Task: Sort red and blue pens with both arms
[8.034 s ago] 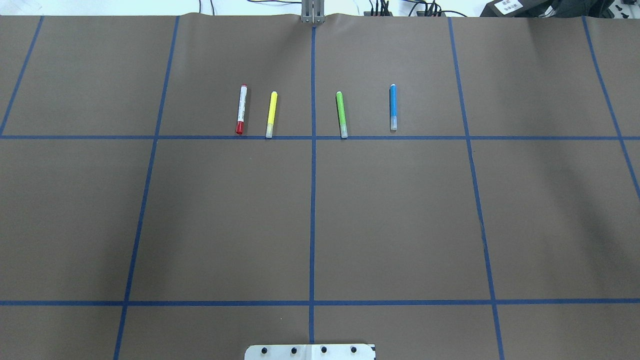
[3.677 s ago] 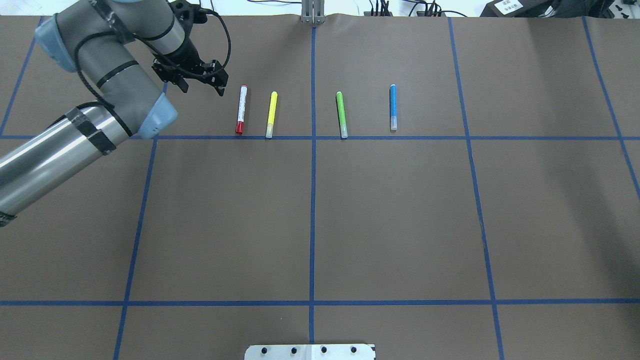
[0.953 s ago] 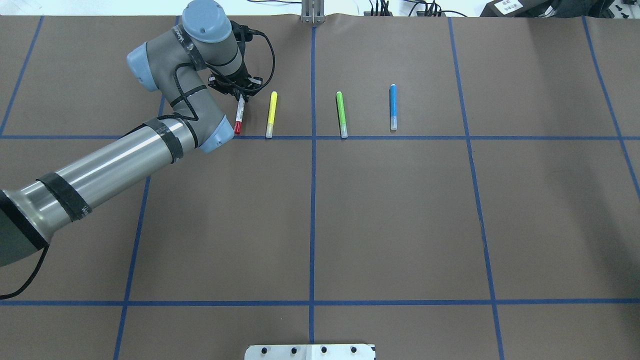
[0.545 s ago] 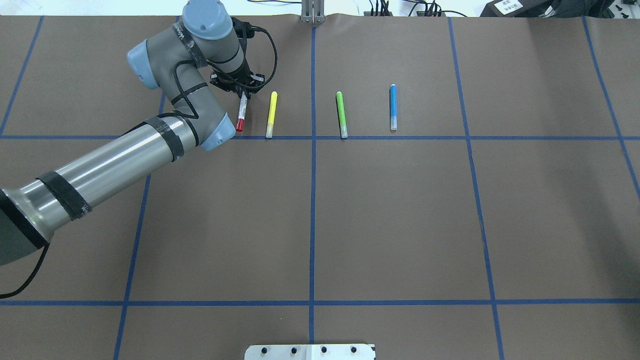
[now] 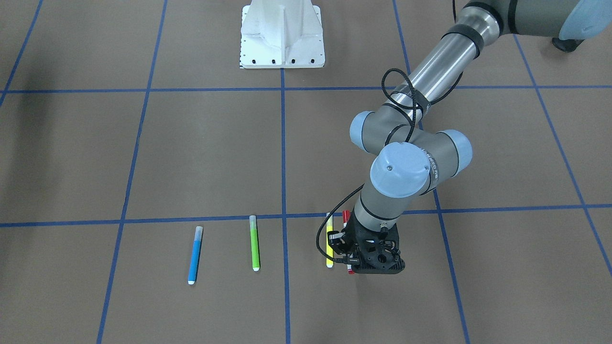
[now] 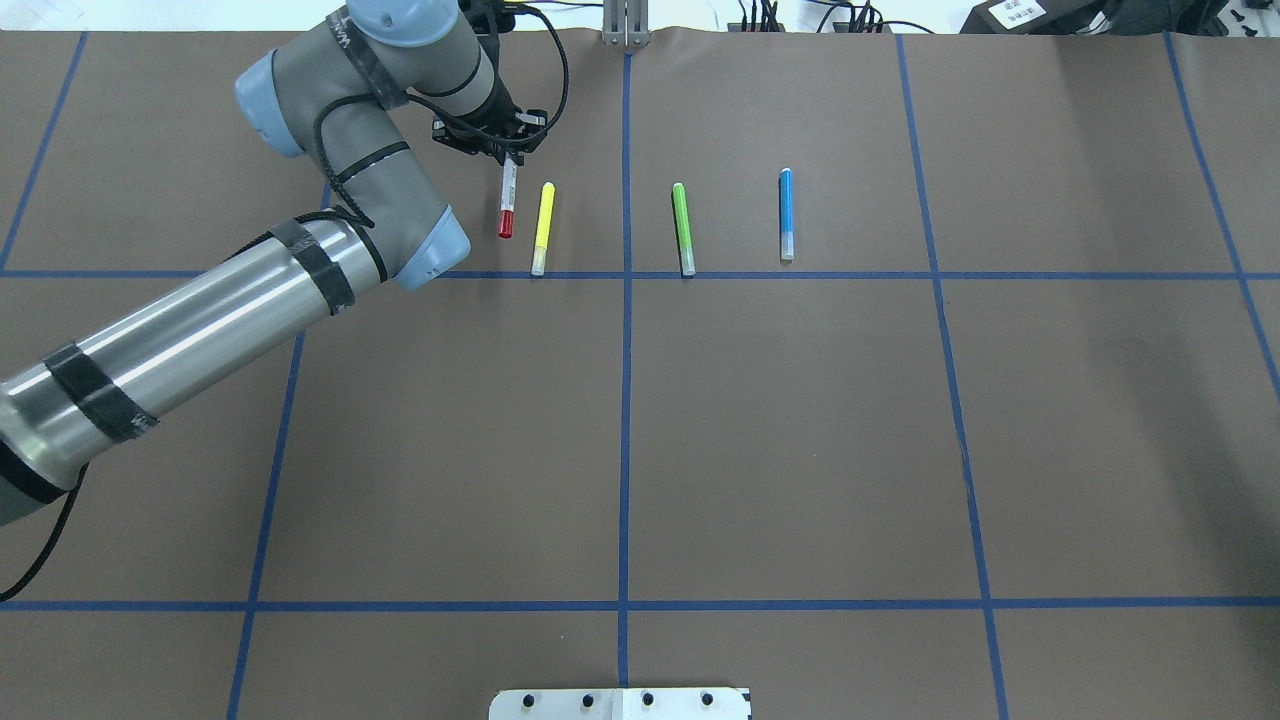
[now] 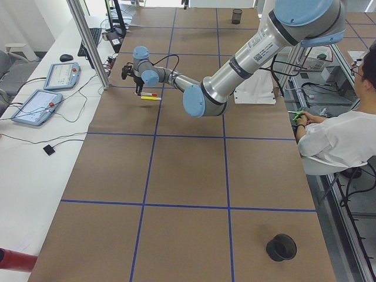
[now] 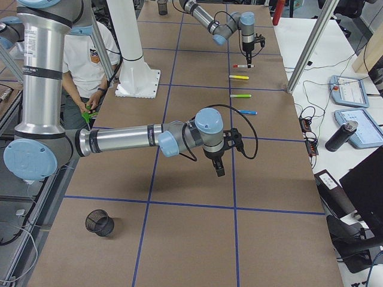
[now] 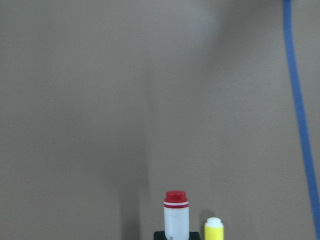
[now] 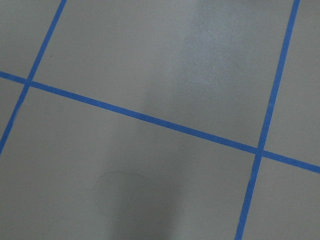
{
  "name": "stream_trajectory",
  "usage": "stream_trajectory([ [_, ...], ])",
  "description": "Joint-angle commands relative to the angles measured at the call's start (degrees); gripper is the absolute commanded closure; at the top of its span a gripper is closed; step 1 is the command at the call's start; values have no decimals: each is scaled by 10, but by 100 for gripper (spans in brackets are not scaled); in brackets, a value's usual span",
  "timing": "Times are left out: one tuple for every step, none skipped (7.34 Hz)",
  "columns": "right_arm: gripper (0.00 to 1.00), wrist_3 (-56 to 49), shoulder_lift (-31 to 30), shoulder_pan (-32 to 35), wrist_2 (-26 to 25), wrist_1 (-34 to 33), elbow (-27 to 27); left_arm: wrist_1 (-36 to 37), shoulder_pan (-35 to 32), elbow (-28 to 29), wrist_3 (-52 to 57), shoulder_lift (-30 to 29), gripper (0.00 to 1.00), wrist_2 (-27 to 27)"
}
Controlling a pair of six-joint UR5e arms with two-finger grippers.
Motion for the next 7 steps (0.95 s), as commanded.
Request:
stream_trajectory([
  [0,0,5,-2,-1,0,0,-1,-12,-92,-28,68,100,3],
  [0,0,4,-3,-1,0,0,-6,-24,-157,-25,126,100,3],
  [0,0,5,-3,-1,0,0,-7,-40,-218,-22,176,100,3],
  [0,0,5,-3,-1,0,0,-8,-54,-272,-22,232,100,25],
  [0,0,5,-3,-1,0,0,-32,-60,-328,-11,306,100,41],
  [0,1,5,-3,-1,0,0,-72,-88,-348,-3,359,100,40],
  [0,0,5,-3,-1,0,0,-105,-118,-370,-9,421,100,39],
])
